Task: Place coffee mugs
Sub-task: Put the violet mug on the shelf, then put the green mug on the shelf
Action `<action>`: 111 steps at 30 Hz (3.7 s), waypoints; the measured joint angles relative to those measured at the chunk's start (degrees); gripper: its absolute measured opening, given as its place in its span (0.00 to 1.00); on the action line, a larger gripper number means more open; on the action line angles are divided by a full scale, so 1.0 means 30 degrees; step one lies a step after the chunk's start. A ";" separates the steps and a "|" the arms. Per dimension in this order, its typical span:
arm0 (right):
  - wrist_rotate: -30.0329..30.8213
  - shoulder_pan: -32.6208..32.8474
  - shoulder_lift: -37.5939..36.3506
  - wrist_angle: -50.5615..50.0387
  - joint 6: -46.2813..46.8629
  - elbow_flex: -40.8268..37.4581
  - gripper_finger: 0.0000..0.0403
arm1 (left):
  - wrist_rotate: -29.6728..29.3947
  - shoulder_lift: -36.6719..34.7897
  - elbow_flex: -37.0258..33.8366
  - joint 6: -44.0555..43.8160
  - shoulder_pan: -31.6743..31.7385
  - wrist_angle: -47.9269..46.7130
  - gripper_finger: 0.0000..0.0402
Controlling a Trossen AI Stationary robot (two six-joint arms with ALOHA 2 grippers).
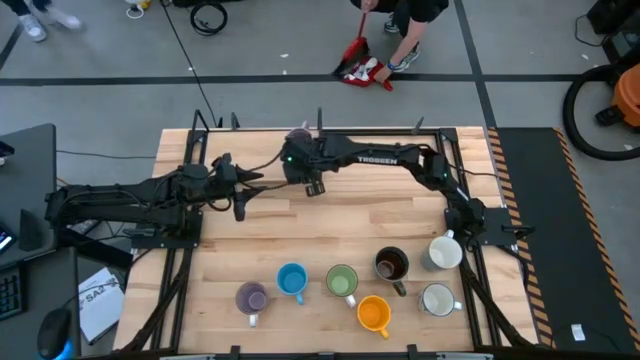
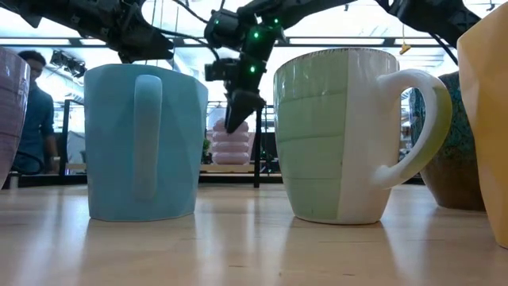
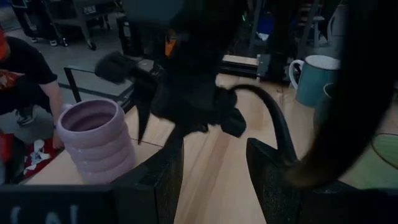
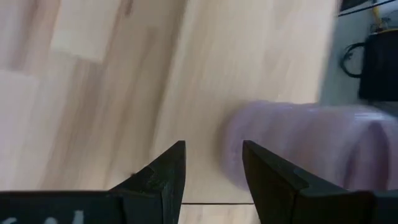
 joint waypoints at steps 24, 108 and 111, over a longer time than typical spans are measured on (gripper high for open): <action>0.0790 0.0097 -0.0010 0.0430 0.0394 0.0007 0.41 | 0.0060 -0.0007 0.0000 -0.0226 -0.0017 -0.0146 0.45; 0.4751 0.3441 -0.3857 -0.6030 0.8988 0.4218 0.31 | -0.5080 0.0503 0.4801 -0.5520 0.4193 -1.7467 0.45; 0.5565 0.4120 -0.3865 -0.6774 0.9741 0.4218 0.31 | -0.4427 0.0495 0.4801 -0.5337 0.4904 -1.7461 0.45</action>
